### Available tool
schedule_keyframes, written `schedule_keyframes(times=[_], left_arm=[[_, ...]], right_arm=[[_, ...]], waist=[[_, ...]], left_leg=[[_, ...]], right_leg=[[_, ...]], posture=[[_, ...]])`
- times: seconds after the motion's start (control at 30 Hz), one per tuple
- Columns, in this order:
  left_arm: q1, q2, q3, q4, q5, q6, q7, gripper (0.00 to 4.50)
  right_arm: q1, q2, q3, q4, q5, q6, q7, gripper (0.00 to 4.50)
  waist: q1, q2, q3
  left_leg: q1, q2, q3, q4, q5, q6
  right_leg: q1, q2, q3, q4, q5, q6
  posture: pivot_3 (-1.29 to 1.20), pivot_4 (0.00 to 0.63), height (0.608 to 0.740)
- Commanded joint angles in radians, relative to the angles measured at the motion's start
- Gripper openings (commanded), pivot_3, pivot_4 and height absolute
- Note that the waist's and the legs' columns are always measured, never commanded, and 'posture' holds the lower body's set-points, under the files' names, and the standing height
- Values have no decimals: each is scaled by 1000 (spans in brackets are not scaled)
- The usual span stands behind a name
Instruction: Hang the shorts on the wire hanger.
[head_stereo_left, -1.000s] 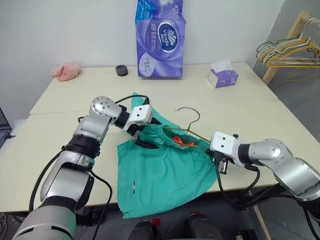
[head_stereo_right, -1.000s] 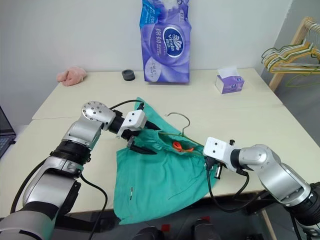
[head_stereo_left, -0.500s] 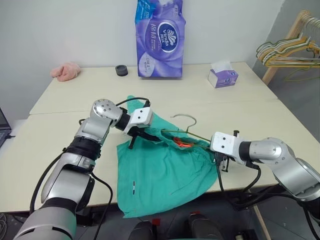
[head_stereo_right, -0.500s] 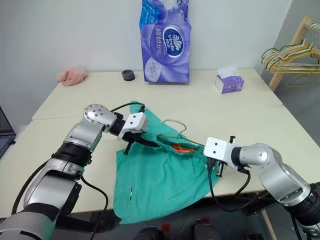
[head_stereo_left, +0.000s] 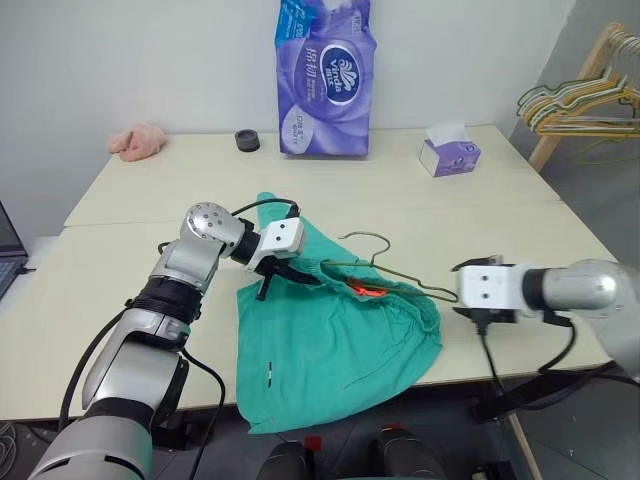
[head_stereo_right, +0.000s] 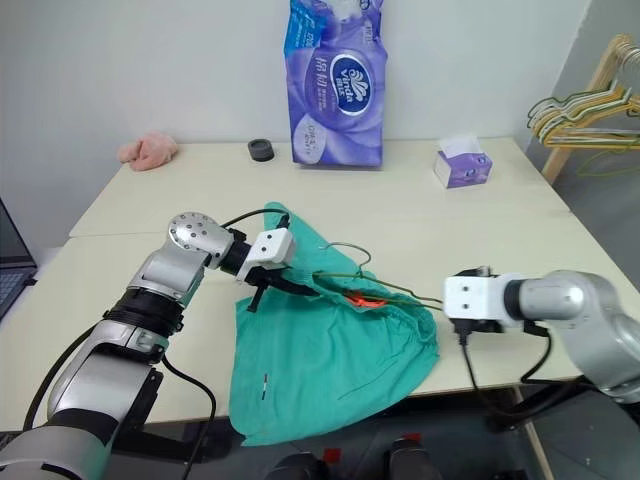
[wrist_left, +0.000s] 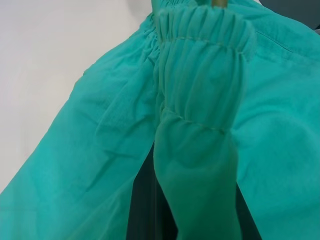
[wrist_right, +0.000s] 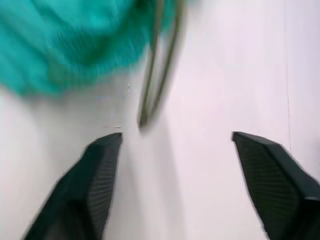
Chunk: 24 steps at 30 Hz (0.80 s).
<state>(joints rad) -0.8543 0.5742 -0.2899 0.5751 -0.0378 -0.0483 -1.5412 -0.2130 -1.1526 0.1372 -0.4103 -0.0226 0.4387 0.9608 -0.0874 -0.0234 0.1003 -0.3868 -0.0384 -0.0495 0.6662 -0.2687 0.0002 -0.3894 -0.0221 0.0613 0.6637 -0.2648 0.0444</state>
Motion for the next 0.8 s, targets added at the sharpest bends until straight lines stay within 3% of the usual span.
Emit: schedule_keyframes(times=[0.03, 0.13, 0.2, 0.4, 0.7, 0.8], left_arm=[[-8, 11, 19, -20, -5, -3, 14, 0], [-9, 13, 19, -17, -6, -4, 15, 0], [-13, 11, 18, -8, -4, -8, 17, 0], [-25, 5, 17, 6, -2, -14, 20, 0], [-32, 4, 19, 14, -3, -16, 28, 0], [-27, 7, 21, 11, -5, -14, 29, 0]], right_arm=[[141, 96, -209, -58, 176, 170, -6, 4423], [262, 211, -287, -182, 310, 295, -21, 4423], [312, 359, -270, -273, 380, 415, -126, 4423], [291, 595, -196, -288, 370, 564, -360, 4423], [245, 690, -182, -195, 370, 593, -483, 4423], [241, 703, -168, -173, 363, 591, -505, 3812]], waist=[[2, -1, 0], [1, 0, 0], [-3, 0, 0], [-6, 2, -1], [-3, 2, -1], [-3, 2, -1]], left_leg=[[0, 0, 0, 0, 0, 0], [0, 0, -1, 0, 0, 0], [1, 1, -1, 0, 0, 0], [3, 1, 1, 3, 0, 0], [2, 1, 0, 2, 0, 0], [2, 1, 0, 2, 0, 0]], right_leg=[[0, 0, 0, 0, 0, 0], [0, 1, -1, 1, 0, 0], [0, 1, 0, 2, 0, 0], [2, 2, 2, 3, 0, 0], [1, 1, 2, 3, 0, 0], [1, 2, 2, 3, 0, 0]], posture=[[-145, 67, 740], [-155, 74, 740], [-158, 75, 740], [-158, 75, 740], [-153, 73, 740], [-147, 72, 740]])
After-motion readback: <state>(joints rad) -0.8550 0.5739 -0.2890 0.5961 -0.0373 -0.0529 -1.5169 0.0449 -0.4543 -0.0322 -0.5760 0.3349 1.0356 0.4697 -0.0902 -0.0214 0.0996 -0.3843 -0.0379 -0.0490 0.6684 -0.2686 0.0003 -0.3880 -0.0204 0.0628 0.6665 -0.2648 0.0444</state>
